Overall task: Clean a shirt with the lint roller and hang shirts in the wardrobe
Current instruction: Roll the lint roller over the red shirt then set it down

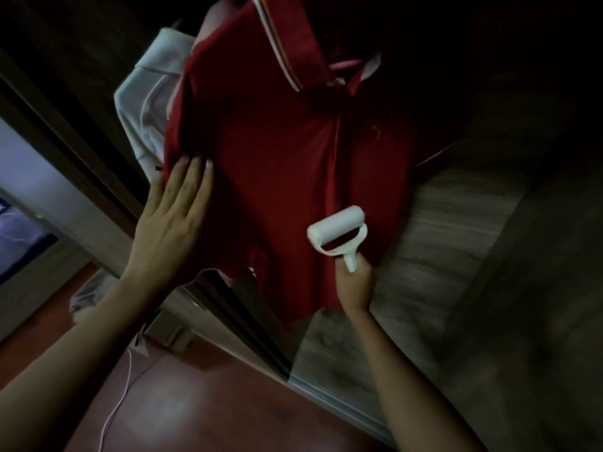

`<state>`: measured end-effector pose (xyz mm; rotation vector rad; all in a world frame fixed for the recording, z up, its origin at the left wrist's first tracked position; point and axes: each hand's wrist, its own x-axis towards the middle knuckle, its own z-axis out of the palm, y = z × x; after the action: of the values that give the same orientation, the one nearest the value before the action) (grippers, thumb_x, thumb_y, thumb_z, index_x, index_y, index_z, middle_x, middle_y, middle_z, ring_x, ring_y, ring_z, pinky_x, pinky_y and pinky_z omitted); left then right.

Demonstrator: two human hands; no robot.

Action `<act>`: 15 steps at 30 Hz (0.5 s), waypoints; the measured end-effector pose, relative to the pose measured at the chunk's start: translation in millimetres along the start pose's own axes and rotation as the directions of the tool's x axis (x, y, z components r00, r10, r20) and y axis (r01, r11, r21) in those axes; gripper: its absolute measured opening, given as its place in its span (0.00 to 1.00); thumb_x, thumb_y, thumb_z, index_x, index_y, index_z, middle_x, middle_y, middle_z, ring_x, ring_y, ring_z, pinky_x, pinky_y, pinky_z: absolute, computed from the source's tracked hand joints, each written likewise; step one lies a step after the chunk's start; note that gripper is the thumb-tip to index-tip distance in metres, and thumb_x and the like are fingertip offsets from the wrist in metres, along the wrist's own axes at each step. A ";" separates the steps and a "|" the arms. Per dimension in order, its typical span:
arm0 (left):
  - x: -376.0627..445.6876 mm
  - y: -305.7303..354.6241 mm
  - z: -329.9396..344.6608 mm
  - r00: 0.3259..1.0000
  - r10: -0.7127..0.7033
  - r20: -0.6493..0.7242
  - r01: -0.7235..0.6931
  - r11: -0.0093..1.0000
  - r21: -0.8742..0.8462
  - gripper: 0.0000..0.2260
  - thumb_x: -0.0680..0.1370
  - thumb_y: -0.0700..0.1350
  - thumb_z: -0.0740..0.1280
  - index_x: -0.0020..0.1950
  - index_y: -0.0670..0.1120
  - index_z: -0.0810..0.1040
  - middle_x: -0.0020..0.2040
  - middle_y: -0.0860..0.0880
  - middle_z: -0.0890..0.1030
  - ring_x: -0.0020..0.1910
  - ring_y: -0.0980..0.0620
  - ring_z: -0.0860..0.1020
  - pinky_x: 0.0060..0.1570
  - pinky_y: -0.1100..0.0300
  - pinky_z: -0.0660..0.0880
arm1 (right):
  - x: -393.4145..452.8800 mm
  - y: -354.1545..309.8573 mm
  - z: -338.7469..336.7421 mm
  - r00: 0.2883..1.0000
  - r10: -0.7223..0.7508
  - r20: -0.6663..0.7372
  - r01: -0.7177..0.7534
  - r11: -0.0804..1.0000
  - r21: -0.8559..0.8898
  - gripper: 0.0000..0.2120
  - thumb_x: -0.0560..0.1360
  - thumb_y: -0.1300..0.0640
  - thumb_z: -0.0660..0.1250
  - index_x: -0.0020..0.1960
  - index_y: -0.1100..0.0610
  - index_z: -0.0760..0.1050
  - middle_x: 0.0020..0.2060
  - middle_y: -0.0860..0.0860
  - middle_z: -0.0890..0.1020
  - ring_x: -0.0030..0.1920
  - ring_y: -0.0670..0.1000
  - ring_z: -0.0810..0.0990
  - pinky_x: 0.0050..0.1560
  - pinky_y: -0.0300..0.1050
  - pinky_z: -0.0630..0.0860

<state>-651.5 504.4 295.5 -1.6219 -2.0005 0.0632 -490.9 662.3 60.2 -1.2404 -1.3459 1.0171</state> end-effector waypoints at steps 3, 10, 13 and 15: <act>0.1 3.3 0.8 1.000 0.011 0.010 -0.011 1.000 -0.009 0.64 0.52 0.56 0.82 0.77 0.37 0.50 0.77 0.36 0.53 0.76 0.53 0.34 0.75 0.54 0.34 | -18.1 9.6 13.9 0.973 -0.042 0.227 0.070 0.991 -0.117 0.08 0.71 0.60 0.68 0.34 0.58 0.74 0.28 0.49 0.77 0.30 0.49 0.75 0.32 0.40 0.66; -5.1 4.2 -2.0 1.000 0.028 -0.008 -0.028 1.000 0.011 0.62 0.54 0.55 0.82 0.77 0.36 0.51 0.77 0.36 0.53 0.77 0.48 0.39 0.75 0.54 0.34 | -45.7 32.0 10.3 0.928 0.143 0.343 -0.030 0.949 -0.315 0.13 0.72 0.57 0.66 0.31 0.50 0.67 0.29 0.49 0.76 0.31 0.51 0.77 0.29 0.40 0.67; -7.6 7.6 -3.2 0.999 0.036 -0.008 -0.036 0.999 0.012 0.62 0.53 0.58 0.80 0.77 0.36 0.51 0.77 0.36 0.53 0.76 0.45 0.45 0.75 0.54 0.34 | -36.2 -2.7 15.2 0.967 -0.046 0.250 0.110 0.962 -0.250 0.19 0.72 0.61 0.66 0.28 0.50 0.61 0.22 0.43 0.67 0.25 0.42 0.68 0.26 0.33 0.57; -10.3 11.5 -3.4 0.999 0.042 -0.032 -0.042 0.999 -0.008 0.59 0.56 0.57 0.78 0.77 0.37 0.50 0.77 0.37 0.53 0.76 0.45 0.46 0.75 0.54 0.35 | -30.4 -15.0 16.2 0.978 -0.066 0.198 0.111 0.969 -0.222 0.19 0.72 0.62 0.66 0.28 0.50 0.62 0.22 0.43 0.67 0.25 0.43 0.67 0.27 0.31 0.56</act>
<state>-638.7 497.0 290.2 -1.6604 -1.9452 0.0441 -510.0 631.1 68.7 -1.2652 -1.6933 0.9532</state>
